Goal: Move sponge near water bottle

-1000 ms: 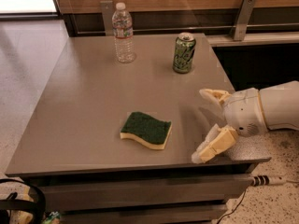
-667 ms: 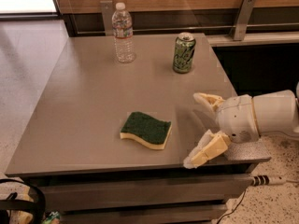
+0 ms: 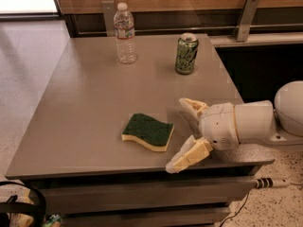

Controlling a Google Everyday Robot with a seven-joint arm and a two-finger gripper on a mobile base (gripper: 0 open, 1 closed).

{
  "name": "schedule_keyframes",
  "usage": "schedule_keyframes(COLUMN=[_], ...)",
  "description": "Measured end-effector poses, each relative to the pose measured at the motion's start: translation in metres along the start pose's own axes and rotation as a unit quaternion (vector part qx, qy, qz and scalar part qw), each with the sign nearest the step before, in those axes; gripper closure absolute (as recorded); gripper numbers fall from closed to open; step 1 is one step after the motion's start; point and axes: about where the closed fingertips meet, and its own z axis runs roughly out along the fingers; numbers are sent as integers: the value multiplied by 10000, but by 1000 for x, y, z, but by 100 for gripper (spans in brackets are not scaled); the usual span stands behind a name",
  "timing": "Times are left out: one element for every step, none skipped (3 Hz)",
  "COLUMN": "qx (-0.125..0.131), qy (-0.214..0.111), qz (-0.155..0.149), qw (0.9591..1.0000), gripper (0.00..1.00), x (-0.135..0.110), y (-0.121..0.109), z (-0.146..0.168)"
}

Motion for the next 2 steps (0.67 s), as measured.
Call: schedule_keyframes(qx=[-1,-43], qy=[-34,-75], qz=[96,128], qw=[9999,9999], gripper=[0,22], x=[3,2], y=[-1,0], z=[11,23])
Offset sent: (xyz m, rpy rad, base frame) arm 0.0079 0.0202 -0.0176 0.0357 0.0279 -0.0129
